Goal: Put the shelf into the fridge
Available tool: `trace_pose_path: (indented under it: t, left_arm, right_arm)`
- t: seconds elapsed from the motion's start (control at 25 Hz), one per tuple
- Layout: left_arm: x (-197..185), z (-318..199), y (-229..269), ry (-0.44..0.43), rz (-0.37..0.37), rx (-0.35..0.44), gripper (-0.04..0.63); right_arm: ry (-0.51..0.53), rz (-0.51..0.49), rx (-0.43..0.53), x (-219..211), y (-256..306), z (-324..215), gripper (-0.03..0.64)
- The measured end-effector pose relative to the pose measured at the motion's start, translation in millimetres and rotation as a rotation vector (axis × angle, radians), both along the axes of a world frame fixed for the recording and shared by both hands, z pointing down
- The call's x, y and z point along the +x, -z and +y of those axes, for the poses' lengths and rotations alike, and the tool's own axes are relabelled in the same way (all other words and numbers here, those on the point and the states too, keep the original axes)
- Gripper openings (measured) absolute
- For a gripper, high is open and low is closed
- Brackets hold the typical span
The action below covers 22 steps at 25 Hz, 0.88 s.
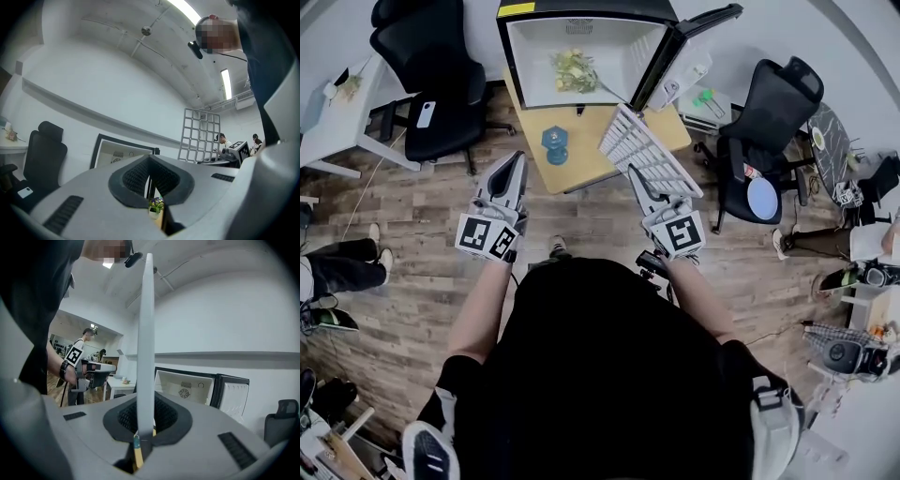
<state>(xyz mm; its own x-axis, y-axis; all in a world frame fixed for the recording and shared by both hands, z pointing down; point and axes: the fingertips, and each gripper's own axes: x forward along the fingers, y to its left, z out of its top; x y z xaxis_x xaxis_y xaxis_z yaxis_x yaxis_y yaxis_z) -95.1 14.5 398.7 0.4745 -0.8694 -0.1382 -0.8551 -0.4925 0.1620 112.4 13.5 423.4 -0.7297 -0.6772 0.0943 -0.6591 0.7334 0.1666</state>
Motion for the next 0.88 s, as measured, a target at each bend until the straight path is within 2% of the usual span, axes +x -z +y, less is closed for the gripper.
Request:
trace_pose_path:
  t: [0.32,0.48,0.88]
  left_arm:
    - [-14.7,-16.7,-4.8,-0.044,-0.018,-0.009,0.017]
    - [-25.5,-24.2,-6.0,-0.058,-0.003,-0.01,0.017]
    - [-44.2,-38.8,-10.4,-0.098,-0.002,-0.007,0.017]
  right_arm:
    - [-0.021,0.026,0.006,-19.3,-3.5,-11.0,0.038]
    - [-0.056,0.038,-0.003,-29.4,-5.8,-18.1,0.038]
    - [-0.055,0.033,0.013,-53.5,-7.1,-29.1,0.038]
